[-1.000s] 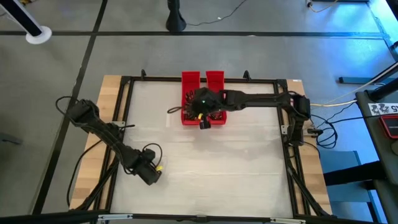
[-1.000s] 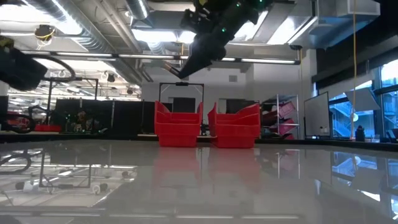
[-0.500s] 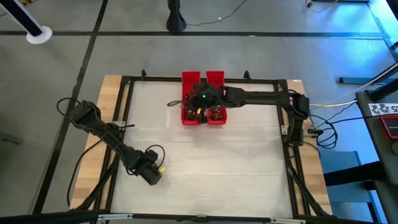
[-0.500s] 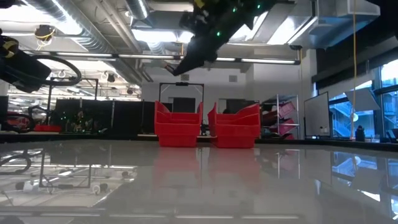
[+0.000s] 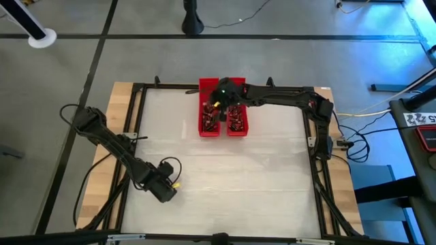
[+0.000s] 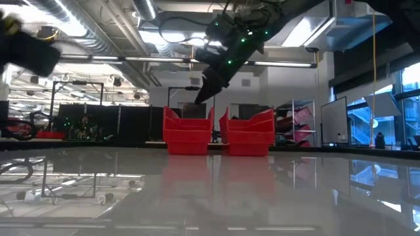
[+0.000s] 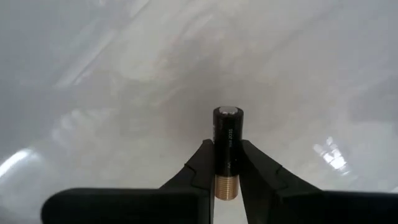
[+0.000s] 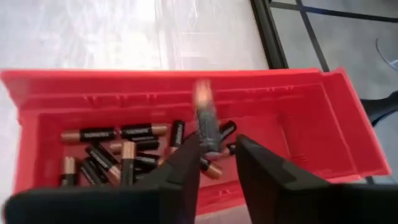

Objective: Sort batteries
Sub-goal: Put the large black battery into the left red bin

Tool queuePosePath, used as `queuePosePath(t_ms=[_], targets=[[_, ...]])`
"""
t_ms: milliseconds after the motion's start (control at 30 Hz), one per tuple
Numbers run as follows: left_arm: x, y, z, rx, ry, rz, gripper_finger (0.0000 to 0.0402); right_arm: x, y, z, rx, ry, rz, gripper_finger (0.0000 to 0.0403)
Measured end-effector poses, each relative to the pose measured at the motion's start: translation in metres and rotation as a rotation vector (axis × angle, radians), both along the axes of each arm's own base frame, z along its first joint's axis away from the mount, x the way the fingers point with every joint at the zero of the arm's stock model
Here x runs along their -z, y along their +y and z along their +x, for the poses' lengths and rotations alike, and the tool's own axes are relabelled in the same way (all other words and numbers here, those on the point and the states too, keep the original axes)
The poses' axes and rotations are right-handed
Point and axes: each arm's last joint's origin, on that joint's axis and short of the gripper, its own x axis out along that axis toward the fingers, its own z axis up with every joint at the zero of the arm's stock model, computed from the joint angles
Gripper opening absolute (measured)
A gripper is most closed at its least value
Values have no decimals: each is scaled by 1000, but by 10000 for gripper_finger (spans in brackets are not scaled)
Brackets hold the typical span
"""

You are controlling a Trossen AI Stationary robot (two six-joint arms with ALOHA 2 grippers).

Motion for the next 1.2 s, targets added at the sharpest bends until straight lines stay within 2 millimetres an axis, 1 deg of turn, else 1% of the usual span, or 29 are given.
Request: queuePosePath(t_ms=[200,333,400,467,567,733,800,900,1033,1100,1200], targets=[[-17,5,1,28,-92,28,36,0,2,1,-11,-10,14,150],[-27,15,5,40,-159,70,36,-2,2,-2,28,13,-18,179],[-33,23,7,48,-205,97,36,-12,3,-7,40,12,-29,190],[-39,31,11,62,-243,126,35,-28,6,-14,39,-6,-32,197],[-48,45,16,84,-293,163,36,-46,16,-25,14,-12,-11,201],[-60,66,32,136,-393,202,35,-72,42,-45,-10,2,55,199],[-63,74,39,156,-426,217,35,-78,54,-51,-20,26,95,198],[-64,88,47,183,-440,226,35,-76,75,-59,-42,119,164,198],[-66,106,54,202,-434,259,35,-68,109,-69,-108,279,307,198],[-69,114,56,215,-432,272,35,-59,128,-72,-142,344,349,198],[-79,123,62,234,-451,292,35,-41,155,-75,-167,410,374,198]])
